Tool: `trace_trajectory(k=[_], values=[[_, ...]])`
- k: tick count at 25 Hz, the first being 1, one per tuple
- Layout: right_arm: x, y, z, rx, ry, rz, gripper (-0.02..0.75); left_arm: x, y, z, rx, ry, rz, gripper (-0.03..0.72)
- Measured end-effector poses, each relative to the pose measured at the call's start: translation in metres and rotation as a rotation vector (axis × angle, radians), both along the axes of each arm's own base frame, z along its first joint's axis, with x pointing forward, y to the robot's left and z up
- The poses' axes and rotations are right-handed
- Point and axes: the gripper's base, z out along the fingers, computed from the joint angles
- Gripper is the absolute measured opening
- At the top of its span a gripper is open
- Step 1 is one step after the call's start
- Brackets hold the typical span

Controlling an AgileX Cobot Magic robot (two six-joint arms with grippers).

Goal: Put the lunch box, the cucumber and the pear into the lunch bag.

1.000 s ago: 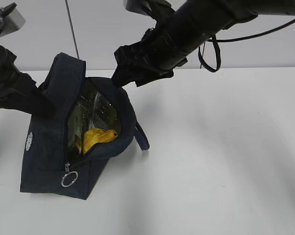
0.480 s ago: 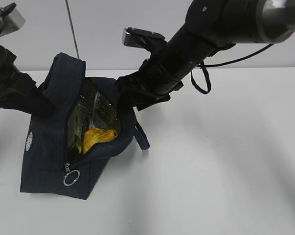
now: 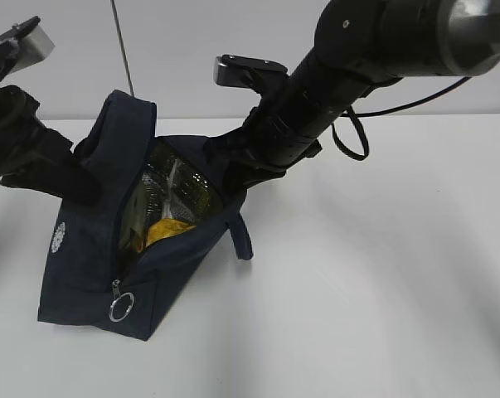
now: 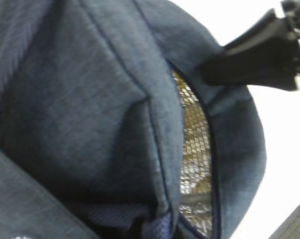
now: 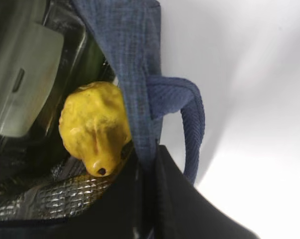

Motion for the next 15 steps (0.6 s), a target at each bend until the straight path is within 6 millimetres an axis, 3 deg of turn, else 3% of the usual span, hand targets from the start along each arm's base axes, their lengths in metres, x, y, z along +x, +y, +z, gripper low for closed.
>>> trace_trajectory(k=[7, 15], values=[[-0.045, -0.026, 0.031, 0.002, -0.075, -0.034, 0.007, 0.021, -0.008, -0.003, -0.004, -0.010, 0.015, 0.012], [-0.083, -0.047, 0.038, 0.018, -0.097, -0.066, 0.006, 0.046, -0.052, -0.007, -0.015, 0.003, -0.055, 0.012]])
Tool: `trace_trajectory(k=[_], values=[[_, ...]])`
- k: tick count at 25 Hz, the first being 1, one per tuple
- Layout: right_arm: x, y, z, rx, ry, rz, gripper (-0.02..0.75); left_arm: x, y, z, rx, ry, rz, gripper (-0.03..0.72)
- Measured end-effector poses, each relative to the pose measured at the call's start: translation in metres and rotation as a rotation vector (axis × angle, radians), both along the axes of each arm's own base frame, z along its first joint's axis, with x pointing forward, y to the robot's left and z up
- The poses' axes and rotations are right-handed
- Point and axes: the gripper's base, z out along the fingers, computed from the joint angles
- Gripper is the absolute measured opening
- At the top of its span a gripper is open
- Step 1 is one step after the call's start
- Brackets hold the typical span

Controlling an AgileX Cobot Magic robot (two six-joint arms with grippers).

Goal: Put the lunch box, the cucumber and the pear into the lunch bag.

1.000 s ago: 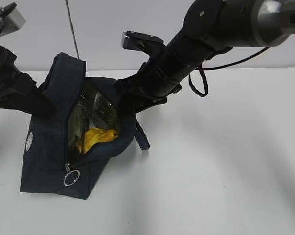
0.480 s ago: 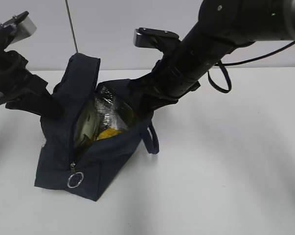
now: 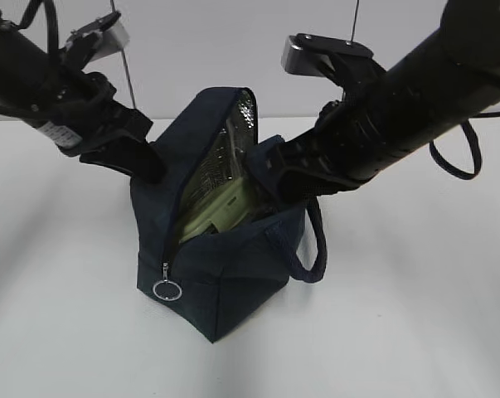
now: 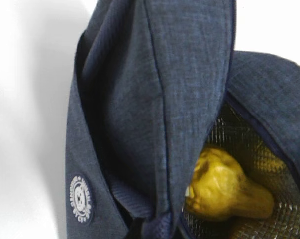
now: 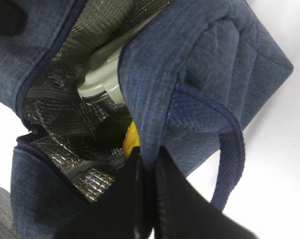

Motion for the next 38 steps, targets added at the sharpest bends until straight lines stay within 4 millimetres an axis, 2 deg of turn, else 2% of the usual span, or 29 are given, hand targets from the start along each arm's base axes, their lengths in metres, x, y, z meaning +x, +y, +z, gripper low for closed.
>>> trace_trajectory(k=[2, 3, 5, 7, 9, 12, 14, 16, 20, 24, 29, 32, 35, 38], values=[[-0.002, -0.002, -0.002, -0.002, -0.004, -0.004, 0.008, 0.001, -0.005, -0.002, 0.000, 0.003, -0.009, 0.013], [-0.002, -0.002, -0.002, -0.012, -0.018, 0.004, 0.022, 0.002, -0.006, -0.002, 0.001, 0.003, -0.011, 0.042], [-0.001, -0.002, -0.003, -0.019, -0.037, 0.010, 0.099, 0.002, -0.006, -0.002, 0.001, 0.003, -0.009, 0.036], [0.000, -0.003, -0.001, -0.017, -0.059, 0.011, 0.262, 0.002, -0.005, -0.001, 0.005, 0.003, -0.011, 0.065], [0.000, -0.003, 0.001, -0.014, -0.074, 0.009, 0.428, 0.001, -0.005, 0.000, 0.008, -0.002, -0.014, 0.140], [0.000, -0.003, 0.003, -0.008, -0.085, 0.005, 0.544, -0.003, -0.003, 0.012, 0.004, -0.039, -0.013, 0.298], [0.000, -0.004, 0.007, -0.003, -0.100, 0.001, 0.551, -0.007, -0.001, 0.023, 0.004, -0.082, -0.010, 0.370], [-0.002, -0.005, 0.013, 0.008, -0.127, -0.005, 0.550, -0.012, 0.002, 0.031, 0.009, -0.131, 0.002, 0.394], [-0.008, -0.008, 0.025, 0.023, -0.161, -0.005, 0.550, -0.027, 0.011, 0.038, 0.007, -0.237, 0.053, 0.405], [-0.022, -0.017, 0.025, 0.028, -0.191, -0.024, 0.543, -0.053, 0.025, 0.034, 0.025, -0.363, 0.085, 0.403], [-0.060, -0.036, 0.006, 0.042, -0.355, -0.103, 0.482, -0.092, 0.045, 0.034, 0.031, -0.544, 0.171, 0.388], [-0.079, -0.049, -0.004, 0.052, -0.467, -0.155, 0.471, -0.111, 0.055, 0.033, 0.032, -0.632, 0.218, 0.384], [-0.088, -0.056, -0.016, 0.039, -0.475, -0.170, 0.467, -0.119, 0.059, 0.032, 0.037, -0.671, 0.233, 0.383], [-0.088, -0.057, -0.017, 0.054, -0.478, -0.195, 0.465, -0.120, 0.059, 0.032, 0.035, -0.674, 0.232, 0.383]])
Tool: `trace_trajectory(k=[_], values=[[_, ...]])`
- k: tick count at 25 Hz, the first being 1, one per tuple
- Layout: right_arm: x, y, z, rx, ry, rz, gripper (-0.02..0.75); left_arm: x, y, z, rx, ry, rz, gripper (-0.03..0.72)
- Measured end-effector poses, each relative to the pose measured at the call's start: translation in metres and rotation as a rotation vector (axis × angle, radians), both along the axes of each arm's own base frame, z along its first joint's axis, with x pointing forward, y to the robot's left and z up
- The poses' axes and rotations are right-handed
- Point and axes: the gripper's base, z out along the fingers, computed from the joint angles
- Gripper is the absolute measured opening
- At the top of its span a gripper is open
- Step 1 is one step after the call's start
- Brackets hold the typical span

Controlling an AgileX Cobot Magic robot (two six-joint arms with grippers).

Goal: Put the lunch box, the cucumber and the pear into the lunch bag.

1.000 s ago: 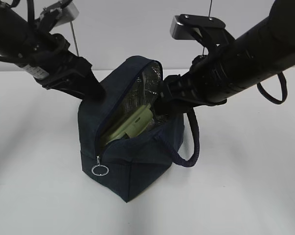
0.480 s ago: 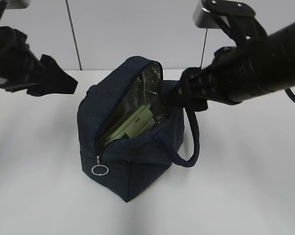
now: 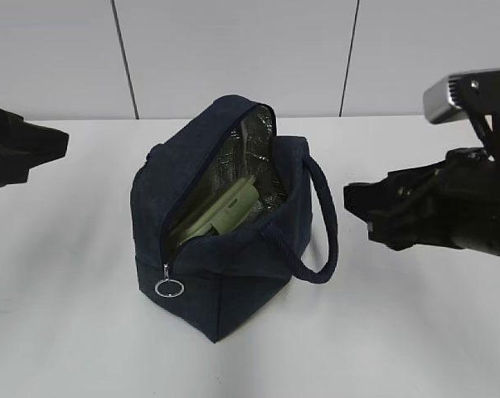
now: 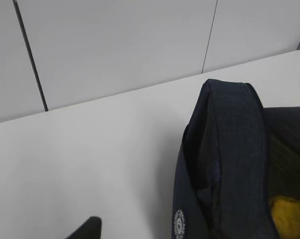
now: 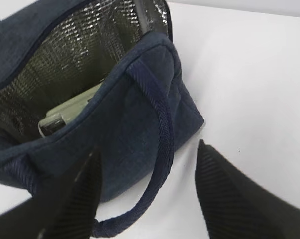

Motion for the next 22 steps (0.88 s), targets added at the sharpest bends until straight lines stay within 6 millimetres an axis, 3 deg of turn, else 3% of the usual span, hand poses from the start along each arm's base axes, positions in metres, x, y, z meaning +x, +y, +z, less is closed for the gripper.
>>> trace_trajectory(k=[4, 7, 12, 17, 22], values=[[-0.001, 0.000, 0.000, 0.043, 0.033, -0.024, 0.462, -0.002, -0.002, 0.000, -0.060, 0.038, 0.005, 0.383], [-0.004, 0.002, -0.004, -0.043, 0.007, 0.044, 0.422, -0.003, -0.004, -0.001, -0.084, 0.056, 0.002, 0.382], [-0.021, 0.006, -0.026, -0.148, -0.094, 0.130, 0.384, -0.010, 0.002, -0.016, 0.012, -0.004, -0.017, 0.382], [-0.042, 0.030, -0.036, -0.139, -0.240, 0.343, 0.380, -0.028, 0.006, -0.038, 0.090, -0.083, -0.013, 0.382], [-0.038, 0.055, -0.059, -0.064, -0.237, 0.449, 0.379, -0.044, -0.010, -0.055, 0.120, -0.130, -0.090, 0.380]])
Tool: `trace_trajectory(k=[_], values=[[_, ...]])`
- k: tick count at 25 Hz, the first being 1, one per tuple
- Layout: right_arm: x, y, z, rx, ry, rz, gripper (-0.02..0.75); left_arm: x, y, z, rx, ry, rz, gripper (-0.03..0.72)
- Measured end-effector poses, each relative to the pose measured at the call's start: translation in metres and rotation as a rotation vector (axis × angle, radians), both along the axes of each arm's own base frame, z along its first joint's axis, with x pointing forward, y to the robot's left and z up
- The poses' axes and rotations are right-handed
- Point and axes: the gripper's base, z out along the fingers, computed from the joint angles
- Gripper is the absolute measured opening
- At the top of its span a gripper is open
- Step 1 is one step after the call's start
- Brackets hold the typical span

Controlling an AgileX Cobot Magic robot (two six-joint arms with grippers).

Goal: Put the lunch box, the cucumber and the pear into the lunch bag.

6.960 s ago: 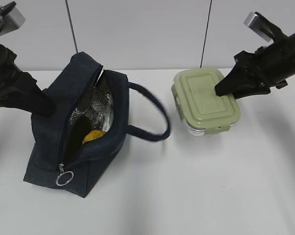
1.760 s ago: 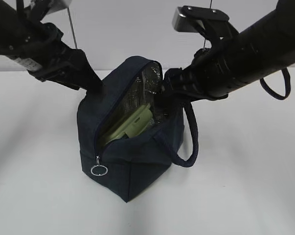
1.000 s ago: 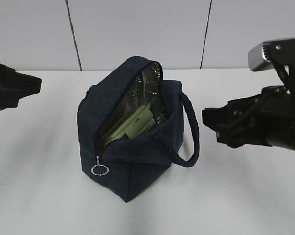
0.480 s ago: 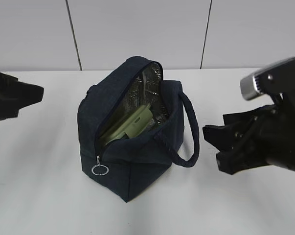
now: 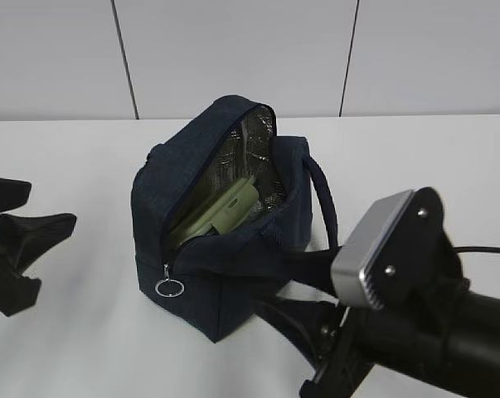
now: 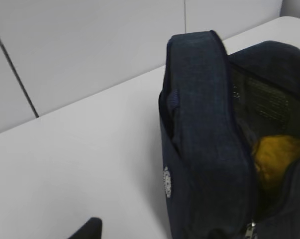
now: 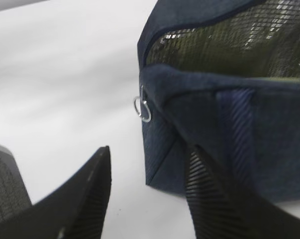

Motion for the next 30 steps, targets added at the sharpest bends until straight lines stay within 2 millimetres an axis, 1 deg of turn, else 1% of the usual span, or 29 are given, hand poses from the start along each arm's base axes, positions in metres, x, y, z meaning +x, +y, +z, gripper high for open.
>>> trace_trajectory(k=[2, 4, 7, 9, 12, 18, 26, 30], values=[[0.004, 0.007, -0.018, -0.018, 0.040, 0.023, 0.379, -0.005, -0.005, -0.004, -0.001, -0.024, -0.016, 0.379], [0.008, 0.014, -0.030, -0.031, 0.075, 0.049, 0.379, -0.009, -0.008, -0.008, -0.008, -0.027, -0.022, 0.379], [0.013, 0.023, -0.038, -0.035, 0.089, 0.077, 0.379, -0.013, -0.006, -0.017, -0.025, -0.011, 0.003, 0.379], [0.017, 0.029, -0.038, -0.025, 0.080, 0.091, 0.379, -0.014, -0.004, -0.021, -0.041, -0.004, 0.031, 0.379], [0.024, 0.037, -0.038, -0.020, 0.069, 0.107, 0.379, -0.014, -0.003, -0.020, -0.063, -0.006, 0.055, 0.378], [0.032, 0.046, -0.044, -0.035, 0.067, 0.130, 0.379, -0.017, -0.005, -0.023, -0.075, 0.047, 0.033, 0.354], [0.033, 0.055, -0.050, -0.045, 0.074, 0.156, 0.379, -0.024, -0.010, -0.030, -0.086, 0.167, -0.025, 0.326], [0.034, 0.056, -0.049, -0.042, 0.072, 0.156, 0.377, -0.031, -0.016, -0.039, -0.092, 0.303, -0.077, 0.326]])
